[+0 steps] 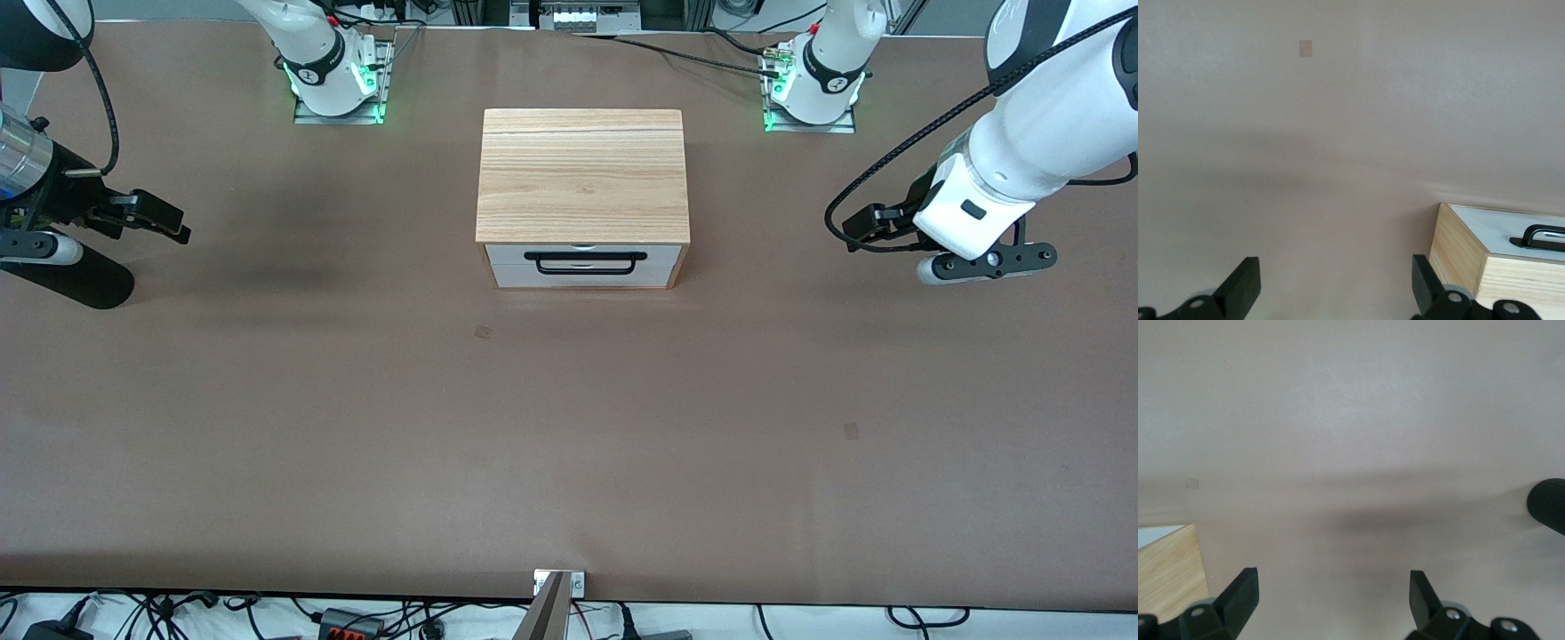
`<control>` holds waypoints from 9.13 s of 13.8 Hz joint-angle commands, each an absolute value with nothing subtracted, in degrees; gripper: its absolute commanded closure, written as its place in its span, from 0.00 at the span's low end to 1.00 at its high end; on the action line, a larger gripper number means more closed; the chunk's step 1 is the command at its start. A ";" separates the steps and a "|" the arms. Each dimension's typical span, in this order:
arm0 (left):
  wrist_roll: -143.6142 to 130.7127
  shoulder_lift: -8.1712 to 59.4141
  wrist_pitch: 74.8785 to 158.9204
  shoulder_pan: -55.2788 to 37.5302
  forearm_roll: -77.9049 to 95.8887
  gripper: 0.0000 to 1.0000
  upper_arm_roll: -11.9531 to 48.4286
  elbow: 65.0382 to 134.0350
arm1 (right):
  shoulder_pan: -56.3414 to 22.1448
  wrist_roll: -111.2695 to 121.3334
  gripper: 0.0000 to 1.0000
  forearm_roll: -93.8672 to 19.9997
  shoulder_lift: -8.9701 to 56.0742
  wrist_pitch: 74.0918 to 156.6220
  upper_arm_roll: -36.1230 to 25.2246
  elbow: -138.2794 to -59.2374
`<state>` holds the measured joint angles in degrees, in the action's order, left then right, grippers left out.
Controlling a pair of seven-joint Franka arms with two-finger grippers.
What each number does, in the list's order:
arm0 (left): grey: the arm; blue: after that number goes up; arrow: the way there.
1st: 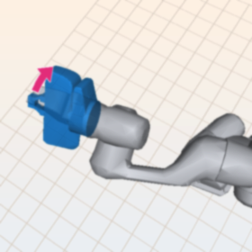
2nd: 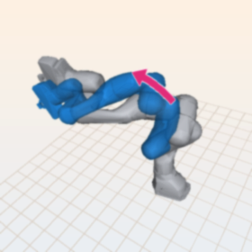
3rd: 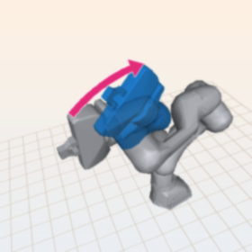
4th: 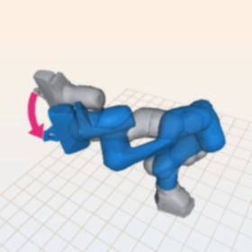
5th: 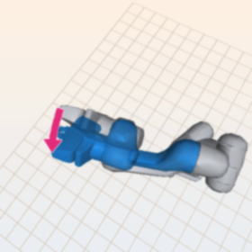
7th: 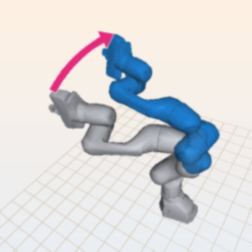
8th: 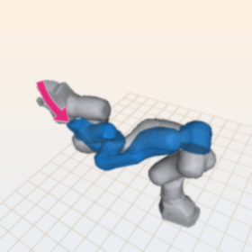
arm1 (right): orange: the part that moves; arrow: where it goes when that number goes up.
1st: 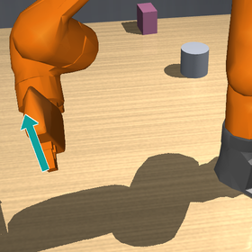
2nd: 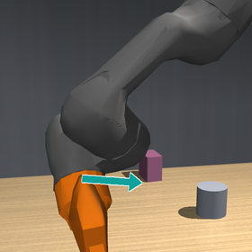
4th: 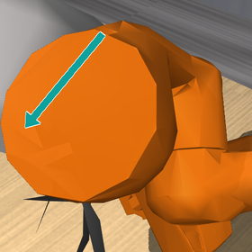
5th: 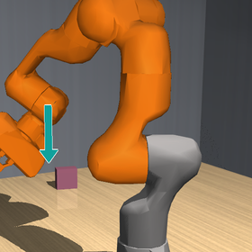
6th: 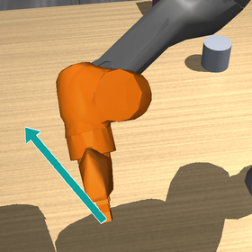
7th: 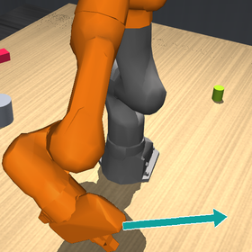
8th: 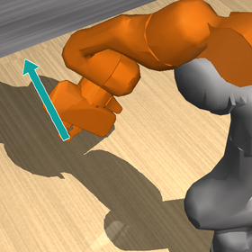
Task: Pull top drawer with both arms simultaneously
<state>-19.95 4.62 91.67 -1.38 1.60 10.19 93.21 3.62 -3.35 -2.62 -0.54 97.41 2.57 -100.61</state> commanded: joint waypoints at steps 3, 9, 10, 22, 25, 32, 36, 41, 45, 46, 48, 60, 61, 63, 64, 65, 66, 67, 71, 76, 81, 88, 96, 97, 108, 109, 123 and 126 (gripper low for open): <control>-19.16 5.54 90.53 -0.26 2.90 0.00 10.72 91.05 | 3.78 -4.22 0.00 -2.81 -0.79 96.33 2.99 -100.02; -19.16 6.15 90.79 -1.40 2.99 0.00 10.90 90.97 | 3.52 -3.35 0.00 -2.90 -0.01 96.33 3.16 -98.97; -19.07 6.94 90.97 -1.41 3.86 0.00 11.07 90.97 | 3.52 -3.17 0.00 -2.90 0.35 95.46 3.25 -98.09; 12.53 25.73 98.61 -0.61 39.69 0.00 11.07 91.41 | -10.10 -3.25 0.00 -21.92 16.41 95.00 3.87 -92.82; 21.41 32.14 98.26 -1.32 47.79 0.00 11.25 91.85 | -14.13 -3.08 0.00 -34.50 21.95 103.67 3.87 -92.99; 32.68 41.74 96.06 -1.41 64.40 0.00 15.81 92.98 | -21.88 13.14 0.00 -63.05 30.58 119.45 3.87 -93.78; 40.86 44.38 96.24 -1.41 67.85 0.00 16.08 95.01 | -21.89 36.24 0.00 -80.02 32.69 119.00 4.30 -98.60; 46.03 44.91 96.59 -1.93 72.04 0.13 16.17 97.72 | -21.54 46.92 0.00 -91.66 33.49 111.91 4.83 -105.89; 48.87 45.62 96.59 -2.02 74.53 0.33 16.17 99.31 | -21.36 54.21 0.01 -98.26 34.71 106.96 4.75 -110.39; 48.87 45.62 96.59 -1.93 74.71 0.34 16.26 100.10 | -21.44 54.66 0.14 -98.52 35.67 106.96 4.75 -110.39; 48.96 45.53 96.42 -1.93 76.46 0.42 16.35 101.77 | -21.36 54.84 0.38 -98.53 36.82 106.70 4.83 -110.30; 52.29 45.17 96.15 -0.88 82.09 0.70 17.84 106.17 | -20.13 54.05 0.95 -98.53 36.91 102.66 4.66 -109.78; 52.29 45.18 96.15 -0.88 82.09 0.73 17.84 106.17 | -20.21 54.05 0.99 -98.53 36.91 102.66 4.66 -109.69; 52.29 45.09 96.15 -0.88 82.09 0.78 17.84 106.08 | -20.21 54.05 1.00 -98.44 36.91 102.66 4.66 -109.43; 52.38 45.09 96.33 -0.79 82.26 0.83 17.84 106.08 | -20.30 53.97 1.00 -98.44 36.91 102.66 4.66 -109.34; 52.38 45.09 96.33 -0.44 82.53 0.84 17.84 106.00 | -20.39 53.96 1.00 -98.44 36.91 102.74 4.66 -109.25; 52.38 45.09 96.42 -0.27 82.70 0.85 17.84 105.74 | -20.39 53.96 1.00 -98.44 36.91 102.74 4.66 -109.25; 52.38 45.09 96.42 -0.18 82.97 0.86 17.84 105.47 | -20.39 53.96 1.00 -98.44 36.91 102.74 4.66 -109.16; 52.73 45.35 96.77 0.35 84.81 0.90 17.67 104.42 | -20.57 52.92 1.00 -98.35 37.18 103.53 4.66 -106.45; 53.17 45.53 100.01 0.26 87.89 0.90 17.49 102.66 | -20.22 48.34 1.00 -97.91 41.21 104.50 4.04 -98.98; 54.40 46.23 101.51 0.26 87.63 0.91 17.23 100.03 | -20.04 46.93 1.00 -96.33 46.57 104.68 1.76 -91.68; 54.49 46.85 101.43 0.35 87.28 0.90 16.79 98.00 | -19.69 46.85 0.91 -96.07 49.57 104.59 0.09 -87.71; 54.32 46.85 103.09 0.09 86.93 0.00 16.70 95.63 | -19.78 46.93 0.00 -90.71 48.17 104.68 -1.14 -87.45; 54.32 46.76 103.53 -0.09 87.01 0.00 16.70 95.36 | -19.78 46.85 0.00 -89.14 47.21 104.76 -1.49 -87.36; 52.83 46.41 105.03 0.52 66.20 0.00 15.30 82.71 | -20.30 22.07 0.00 -27.94 36.05 103.98 -5.54 -76.81; 51.87 45.62 105.03 0.70 64.35 0.00 14.34 82.01 | -19.87 21.28 0.00 -20.99 34.21 102.93 -5.54 -76.90; 9.69 25.41 87.03 1.76 15.58 0.00 14.33 75.51 | -3.12 8.92 0.00 6.14 7.15 81.71 1.97 -86.00; 1.26 23.74 83.60 1.93 9.41 0.00 14.24 71.28 | 1.31 2.82 0.00 4.93 -1.21 93.83 4.04 -99.45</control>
<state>6.64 24.93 86.87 1.96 12.61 14.40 73.41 -1.93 6.49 4.96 6.44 86.51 1.80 -87.70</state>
